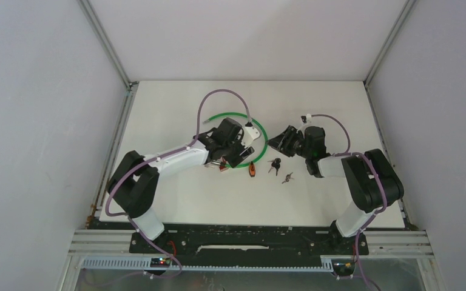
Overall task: Lock with the key
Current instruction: Pick up the lock from the center of the board, then lock the lock.
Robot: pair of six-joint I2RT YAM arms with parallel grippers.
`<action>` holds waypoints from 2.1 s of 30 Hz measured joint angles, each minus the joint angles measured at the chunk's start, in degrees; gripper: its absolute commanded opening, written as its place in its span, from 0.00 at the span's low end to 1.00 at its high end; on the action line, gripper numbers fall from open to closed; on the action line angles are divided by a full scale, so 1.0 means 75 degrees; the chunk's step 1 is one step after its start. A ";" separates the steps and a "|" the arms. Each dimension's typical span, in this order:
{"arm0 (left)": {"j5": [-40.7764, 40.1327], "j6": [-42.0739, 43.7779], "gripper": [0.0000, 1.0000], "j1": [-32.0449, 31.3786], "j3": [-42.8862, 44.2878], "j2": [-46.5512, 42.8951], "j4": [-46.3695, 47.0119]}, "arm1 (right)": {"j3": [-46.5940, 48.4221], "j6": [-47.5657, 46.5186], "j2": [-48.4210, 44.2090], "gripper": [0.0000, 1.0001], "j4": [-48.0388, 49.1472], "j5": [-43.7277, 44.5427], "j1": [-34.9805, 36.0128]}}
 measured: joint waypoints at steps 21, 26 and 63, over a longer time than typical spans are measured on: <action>-0.0143 0.0825 0.48 -0.0023 0.0382 0.1253 -0.1309 | 0.0029 -0.0017 0.0000 0.47 -0.0099 -0.0029 0.0000; -0.0245 0.1078 0.20 -0.0061 0.0458 0.1294 -0.1335 | 0.0029 -0.0041 0.0000 0.47 -0.0114 -0.0029 0.0000; 0.2914 -0.0411 0.00 0.0991 -0.1110 -0.2285 0.2148 | -0.2279 -0.1501 -0.0807 0.56 0.5047 0.0979 0.0924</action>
